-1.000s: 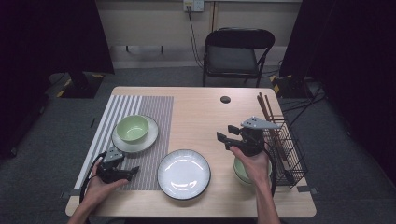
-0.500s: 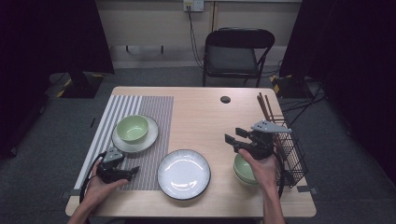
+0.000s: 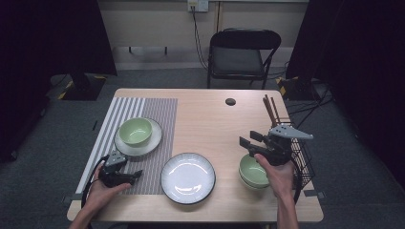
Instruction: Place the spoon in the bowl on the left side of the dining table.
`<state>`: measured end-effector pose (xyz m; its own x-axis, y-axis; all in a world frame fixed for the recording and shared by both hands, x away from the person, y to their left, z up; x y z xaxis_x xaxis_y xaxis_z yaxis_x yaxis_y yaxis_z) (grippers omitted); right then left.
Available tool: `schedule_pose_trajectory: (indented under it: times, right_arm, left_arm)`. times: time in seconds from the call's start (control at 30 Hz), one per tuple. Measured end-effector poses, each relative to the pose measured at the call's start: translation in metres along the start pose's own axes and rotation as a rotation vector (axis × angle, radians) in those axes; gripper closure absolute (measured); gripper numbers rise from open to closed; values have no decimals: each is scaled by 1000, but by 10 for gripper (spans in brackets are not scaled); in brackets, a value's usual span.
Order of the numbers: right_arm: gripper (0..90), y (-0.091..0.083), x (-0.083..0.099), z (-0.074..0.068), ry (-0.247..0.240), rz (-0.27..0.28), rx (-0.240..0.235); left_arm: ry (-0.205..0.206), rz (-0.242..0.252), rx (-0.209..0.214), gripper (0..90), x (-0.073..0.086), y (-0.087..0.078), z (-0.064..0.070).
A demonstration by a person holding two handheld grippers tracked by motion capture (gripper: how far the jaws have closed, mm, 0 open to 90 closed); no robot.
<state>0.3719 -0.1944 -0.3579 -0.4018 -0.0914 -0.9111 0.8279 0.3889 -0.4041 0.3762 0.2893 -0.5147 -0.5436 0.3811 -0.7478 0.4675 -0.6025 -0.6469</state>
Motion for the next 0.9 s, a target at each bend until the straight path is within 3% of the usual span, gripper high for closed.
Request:
schedule_pose_trajectory:
  times: [0.47, 0.9]
  right_arm:
    - [541, -28, -10, 16, 0, 9, 30]
    - [610, -48, -19, 43, -1, -14, 39]
  left_arm:
    - [0, 1, 4, 194, 0, 0, 0]
    - [6, -4, 0, 193, 0, 0, -1]
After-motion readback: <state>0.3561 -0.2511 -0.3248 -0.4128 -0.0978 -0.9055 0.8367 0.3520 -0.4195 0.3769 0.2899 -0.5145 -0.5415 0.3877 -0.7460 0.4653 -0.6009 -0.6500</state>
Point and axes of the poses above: each handheld gripper's, and its own axes: y roughly forward along the jaws, x roughly out of its underside, z roughly to its right, the point moved 2 cm from there along y, roughly forward along the jaws, and after that the axes turned 13 degrees about x, right-handed, at the moved point
